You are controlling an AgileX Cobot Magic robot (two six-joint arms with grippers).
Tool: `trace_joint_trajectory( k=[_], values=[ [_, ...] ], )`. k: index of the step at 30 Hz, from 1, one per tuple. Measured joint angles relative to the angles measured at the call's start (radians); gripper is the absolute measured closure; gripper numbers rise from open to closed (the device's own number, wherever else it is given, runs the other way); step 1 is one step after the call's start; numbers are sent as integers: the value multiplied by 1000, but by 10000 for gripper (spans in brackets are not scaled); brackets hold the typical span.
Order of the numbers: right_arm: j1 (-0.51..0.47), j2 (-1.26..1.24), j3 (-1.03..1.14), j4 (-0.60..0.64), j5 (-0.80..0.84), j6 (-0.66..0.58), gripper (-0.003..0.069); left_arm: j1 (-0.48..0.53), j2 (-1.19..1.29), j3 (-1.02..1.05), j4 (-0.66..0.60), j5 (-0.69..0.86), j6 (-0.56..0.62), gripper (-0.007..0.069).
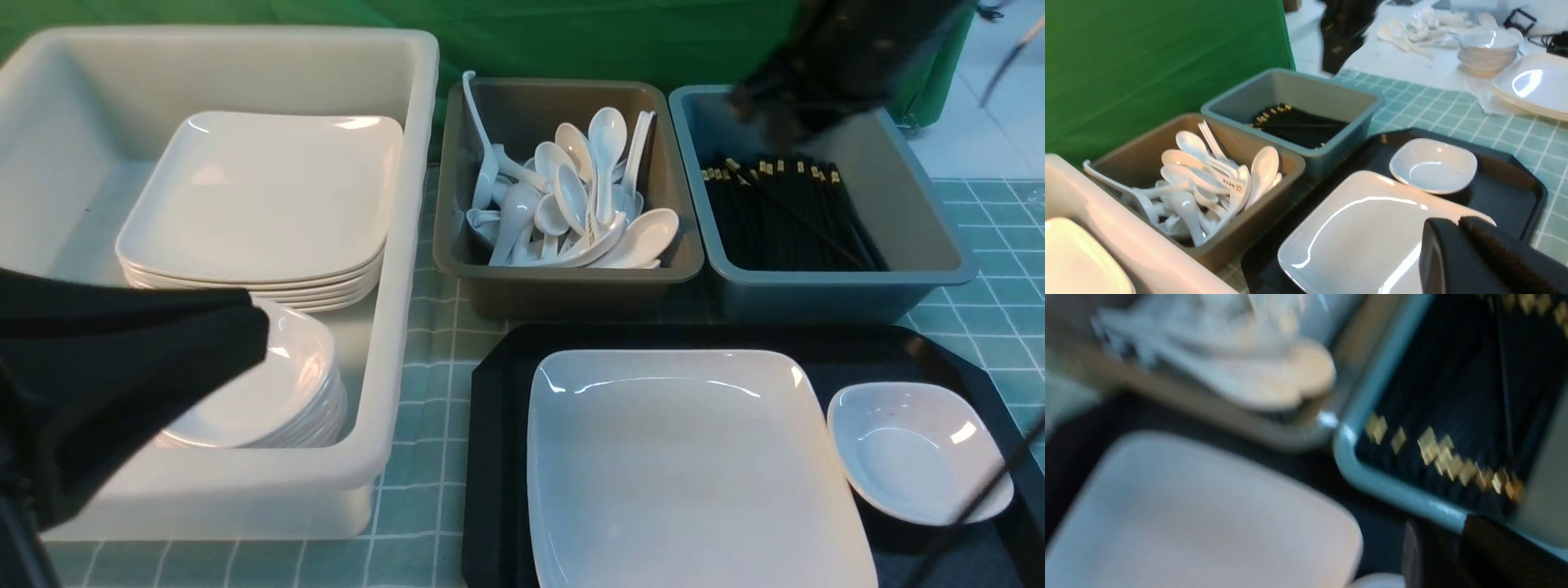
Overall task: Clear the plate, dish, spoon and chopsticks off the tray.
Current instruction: Use the right arm to grab a small plate from the dinner plate
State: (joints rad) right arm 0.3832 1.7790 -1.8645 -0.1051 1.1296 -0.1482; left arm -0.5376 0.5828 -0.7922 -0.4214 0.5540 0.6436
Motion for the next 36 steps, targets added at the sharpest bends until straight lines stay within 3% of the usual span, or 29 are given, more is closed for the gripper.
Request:
trace_joint_trajectory(
  k=[8,12,14,18,34,36],
  values=[
    [0,-231,481,-50,-8,-38,479,0,6,0,0,-1,1,607],
    [-1,-290,744,-51,-113,-118,361,0,6,0,0,0,1,607],
    [-1,-290,878,-51,-257,-187,251,0,6,0,0,13,3,607],
    [-3,-253,973,-81,-439,-217,176,0,6,0,-5,19,3,607],
    [-79,-67,982,-128,-609,-218,166,0,6,0,-10,36,3,607],
    [-79,-64,982,-127,-609,-222,190,0,6,0,-10,36,3,607]
  ],
)
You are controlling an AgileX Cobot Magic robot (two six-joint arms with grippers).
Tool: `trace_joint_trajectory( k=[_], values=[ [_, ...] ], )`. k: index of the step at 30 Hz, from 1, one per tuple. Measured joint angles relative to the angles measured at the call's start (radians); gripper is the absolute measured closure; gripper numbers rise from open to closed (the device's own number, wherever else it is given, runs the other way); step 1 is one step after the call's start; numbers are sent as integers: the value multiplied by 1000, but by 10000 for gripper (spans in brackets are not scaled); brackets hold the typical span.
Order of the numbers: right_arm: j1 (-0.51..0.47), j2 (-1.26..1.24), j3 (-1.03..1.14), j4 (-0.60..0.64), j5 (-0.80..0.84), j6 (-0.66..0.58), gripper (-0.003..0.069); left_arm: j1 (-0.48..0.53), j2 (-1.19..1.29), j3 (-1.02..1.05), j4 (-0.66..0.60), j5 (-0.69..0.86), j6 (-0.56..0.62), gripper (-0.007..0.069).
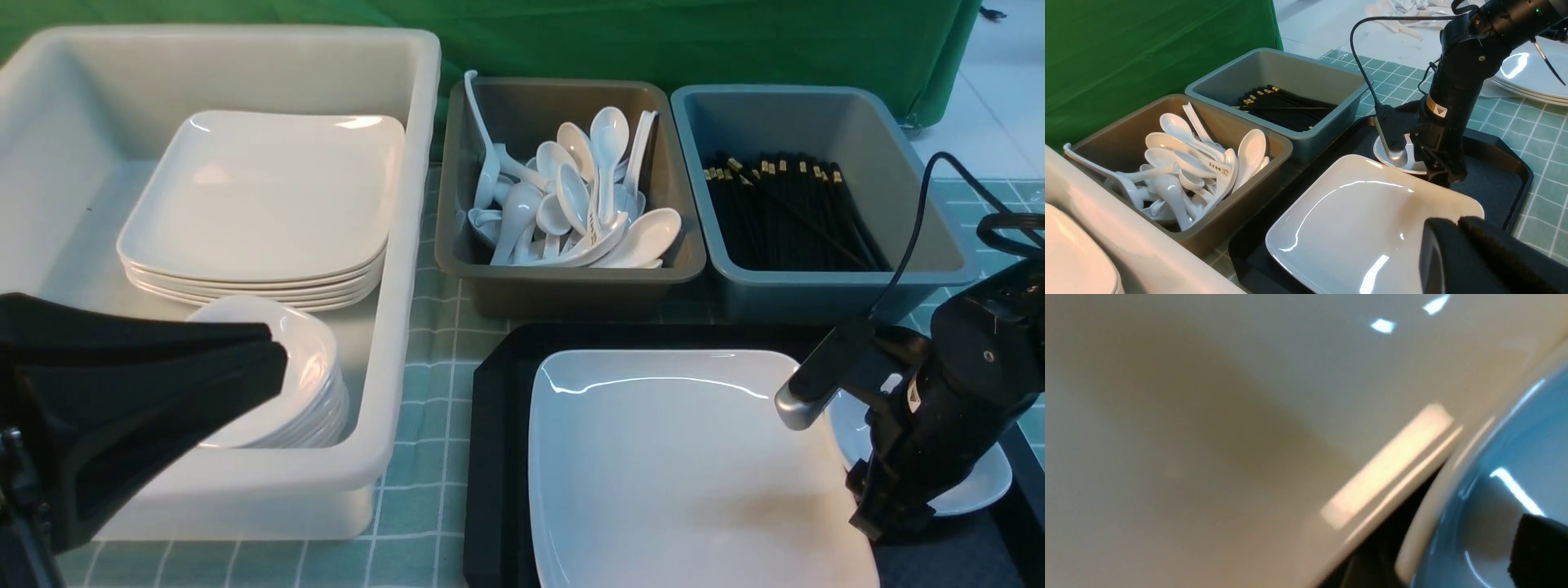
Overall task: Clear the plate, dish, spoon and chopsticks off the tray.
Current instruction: Use the right arm to grab a small plate from the dinner plate, then use the right arm to put the small plate into the large storage box on the left
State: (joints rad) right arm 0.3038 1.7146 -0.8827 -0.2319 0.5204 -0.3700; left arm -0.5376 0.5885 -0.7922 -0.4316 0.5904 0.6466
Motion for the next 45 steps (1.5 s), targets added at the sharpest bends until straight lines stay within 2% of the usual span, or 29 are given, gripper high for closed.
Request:
trace_joint_trajectory(
  k=[2,4,7,11,12,13,16,17,18,19,20,21,22,23,25,26,27,30,33,39,45],
  values=[
    [0,2,0,5,1,-12,249,0,0,0,0,0,0,607],
    [4,1,-2,-3,4,-27,366,0,0,0,0,1,-1,607],
    [18,-9,-12,-13,18,-33,414,0,0,0,0,2,-1,607],
    [63,-70,-43,-22,142,4,507,0,0,0,0,3,-1,607],
    [97,-115,-79,-18,250,47,572,0,0,0,2,3,-1,607],
    [120,-145,-99,-10,302,77,591,0,0,0,5,3,-1,607],
    [210,-235,-212,-8,419,160,596,0,0,0,28,4,-10,607],
    [259,-267,-261,-8,431,179,596,0,0,0,57,7,-34,607],
    [268,-271,-283,-6,432,179,596,0,0,-1,71,8,-45,607],
    [334,-290,-352,-3,433,181,596,0,0,-7,125,23,-93,607],
    [354,-294,-376,-1,429,177,596,0,0,-10,146,25,-112,607],
    [429,-293,-463,8,413,168,596,0,0,-28,228,54,-190,607],
    [451,-289,-501,9,407,166,596,0,0,-35,252,70,-213,607],
    [517,-269,-579,17,382,149,596,0,0,-67,347,121,-300,607],
    [648,-192,-739,25,355,115,596,0,-14,-111,451,193,-394,607],
    [648,-184,-753,25,354,115,596,0,-16,-115,459,198,-400,607],
    [720,-97,-862,31,356,96,596,0,-40,-144,502,238,-446,607],
    [792,45,-1047,36,386,70,596,0,-100,-169,528,289,-491,607],
    [835,204,-1210,39,442,61,596,0,-165,-177,537,338,-525,607],
    [843,437,-1431,39,491,61,596,0,-275,-179,579,412,-550,607],
    [843,549,-1486,44,478,61,596,0,-322,-180,604,426,-550,607]
  ],
)
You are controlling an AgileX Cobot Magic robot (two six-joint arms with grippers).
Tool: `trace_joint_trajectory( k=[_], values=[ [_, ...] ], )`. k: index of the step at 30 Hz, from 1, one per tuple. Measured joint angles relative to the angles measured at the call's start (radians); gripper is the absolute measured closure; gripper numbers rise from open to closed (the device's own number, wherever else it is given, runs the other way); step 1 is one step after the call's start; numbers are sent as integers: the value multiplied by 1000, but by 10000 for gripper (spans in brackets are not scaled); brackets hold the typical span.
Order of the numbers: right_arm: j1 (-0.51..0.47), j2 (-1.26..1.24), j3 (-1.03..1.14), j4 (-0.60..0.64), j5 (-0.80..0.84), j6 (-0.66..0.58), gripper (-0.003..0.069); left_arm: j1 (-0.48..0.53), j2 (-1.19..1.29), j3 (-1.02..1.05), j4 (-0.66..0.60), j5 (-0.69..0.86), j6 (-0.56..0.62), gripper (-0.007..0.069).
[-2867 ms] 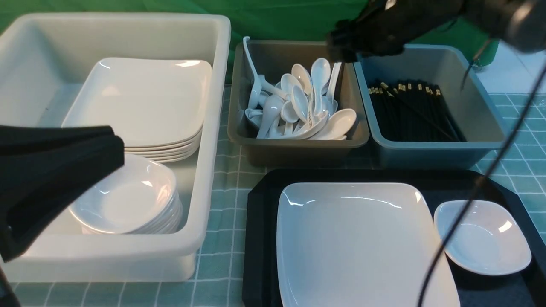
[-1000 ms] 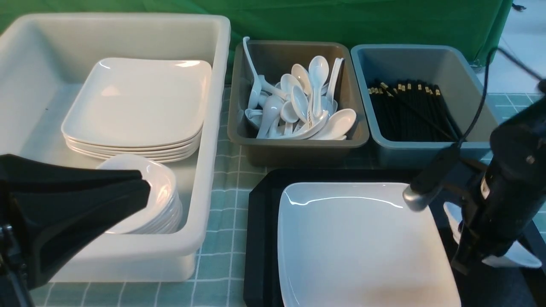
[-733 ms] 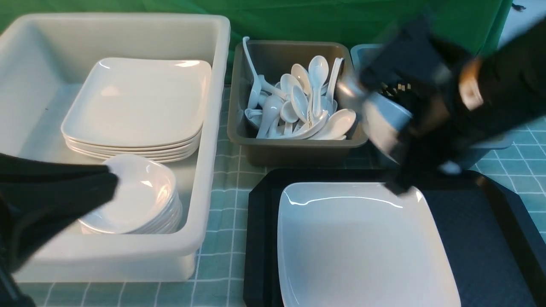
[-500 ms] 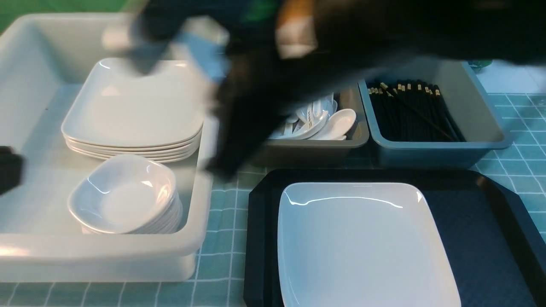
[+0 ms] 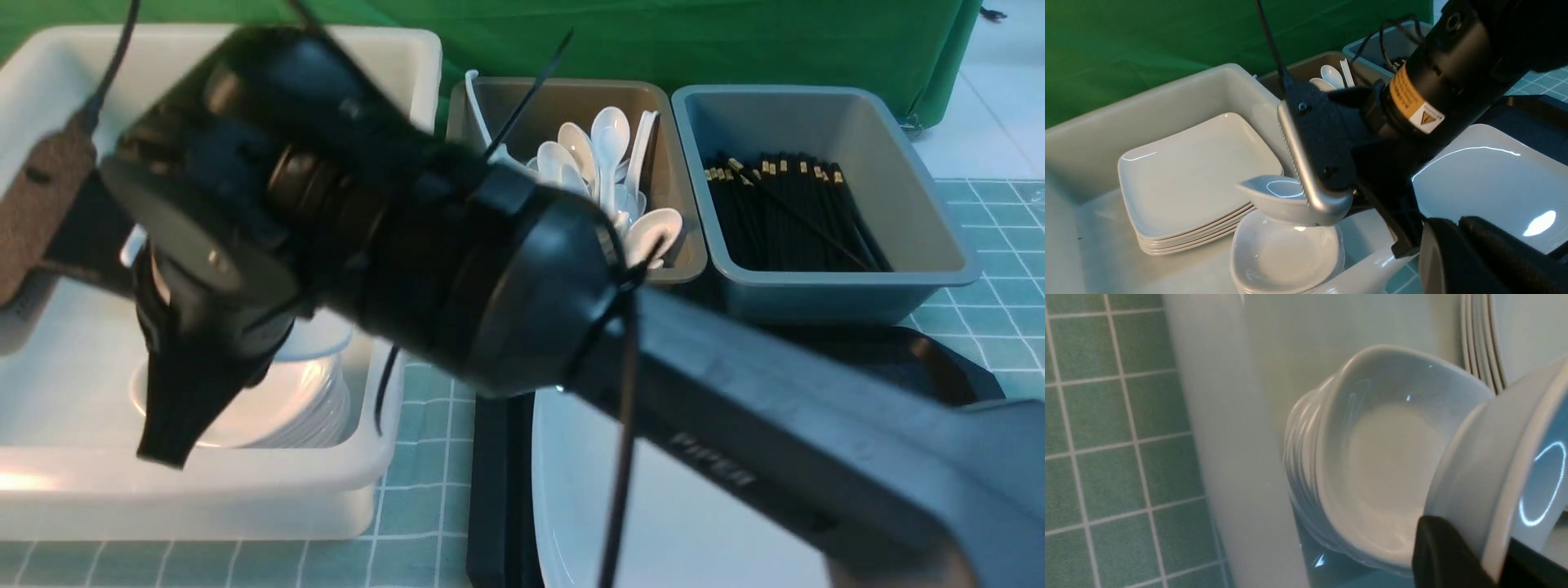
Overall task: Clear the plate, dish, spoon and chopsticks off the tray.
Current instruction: Use the right arm to put the small plate into the large storage box on the left
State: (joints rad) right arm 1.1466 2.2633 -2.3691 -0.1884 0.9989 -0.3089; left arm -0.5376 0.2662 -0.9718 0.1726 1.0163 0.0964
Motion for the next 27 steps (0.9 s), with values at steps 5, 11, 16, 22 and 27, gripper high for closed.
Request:
trace_joint_trajectory(
  k=[5,11,16,22,27],
  values=[
    [0,45,-1,2,-57,0,596,0,-1,0,1,7,5,607],
    [-7,66,-2,-2,-96,-1,596,0,-1,0,0,18,6,607],
    [-7,85,-5,-4,-108,-1,524,0,-1,0,-22,22,10,607],
    [-7,102,-7,-5,-110,-3,335,0,-1,0,-69,22,59,607],
    [-6,107,-19,-8,-94,12,197,0,-1,0,-90,22,77,607]
  ],
)
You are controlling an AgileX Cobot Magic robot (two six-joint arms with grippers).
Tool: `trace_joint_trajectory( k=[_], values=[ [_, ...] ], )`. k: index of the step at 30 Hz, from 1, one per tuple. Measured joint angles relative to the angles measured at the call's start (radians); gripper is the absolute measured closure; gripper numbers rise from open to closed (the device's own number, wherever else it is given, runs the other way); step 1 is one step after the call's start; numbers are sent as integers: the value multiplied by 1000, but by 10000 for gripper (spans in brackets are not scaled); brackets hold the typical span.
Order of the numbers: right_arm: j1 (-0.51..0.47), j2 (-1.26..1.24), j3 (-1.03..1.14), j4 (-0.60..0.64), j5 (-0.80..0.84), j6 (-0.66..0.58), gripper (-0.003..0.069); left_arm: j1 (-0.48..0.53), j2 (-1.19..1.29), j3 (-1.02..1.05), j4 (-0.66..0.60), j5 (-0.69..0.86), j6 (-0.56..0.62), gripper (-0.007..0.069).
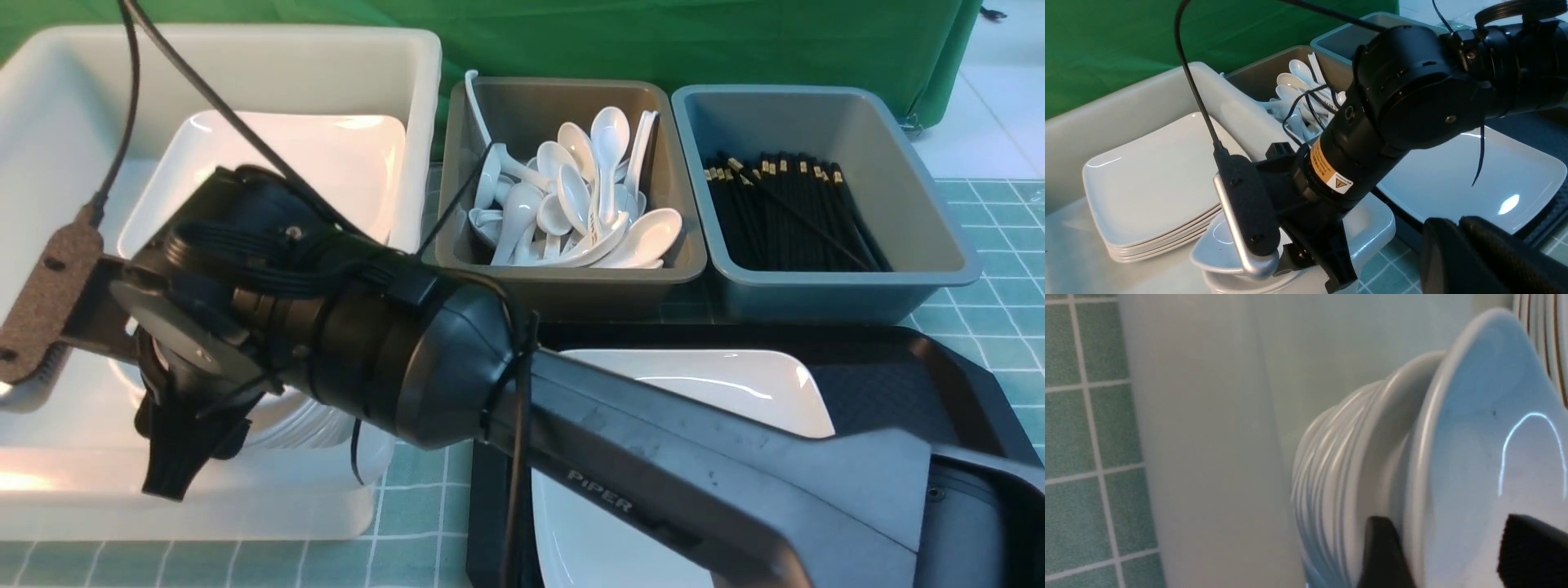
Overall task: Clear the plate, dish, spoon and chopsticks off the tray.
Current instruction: Use the right arm to put the small plate into the large storage box on the left, then use the left arm to grab a plate from the dinner plate
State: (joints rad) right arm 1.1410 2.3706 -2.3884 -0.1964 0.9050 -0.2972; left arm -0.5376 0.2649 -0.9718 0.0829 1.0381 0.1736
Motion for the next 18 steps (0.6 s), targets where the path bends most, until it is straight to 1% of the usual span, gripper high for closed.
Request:
trace_joint_trajectory(
  k=[2,4,6,8,10,11,15,17,18],
  values=[
    [8,-7,-33,-1,45,16,118,0,0,0,-1,0,1,607],
    [14,-14,-76,2,107,18,74,0,0,0,-5,0,1,607],
    [17,-24,-111,2,162,19,69,0,0,0,-12,0,2,607],
    [18,-40,-156,2,228,19,87,0,1,0,-30,1,6,607],
    [18,-74,-181,-3,228,30,132,0,14,0,-56,6,16,607],
    [18,-92,-185,-7,228,38,171,0,28,0,-69,15,26,607],
    [17,-206,-178,-26,228,79,412,0,132,-1,-96,68,52,607],
    [14,-242,-160,-35,228,94,475,0,167,-1,-99,73,64,607],
    [3,-327,-93,-53,228,128,577,-1,219,-1,-103,71,74,607]
  ],
)
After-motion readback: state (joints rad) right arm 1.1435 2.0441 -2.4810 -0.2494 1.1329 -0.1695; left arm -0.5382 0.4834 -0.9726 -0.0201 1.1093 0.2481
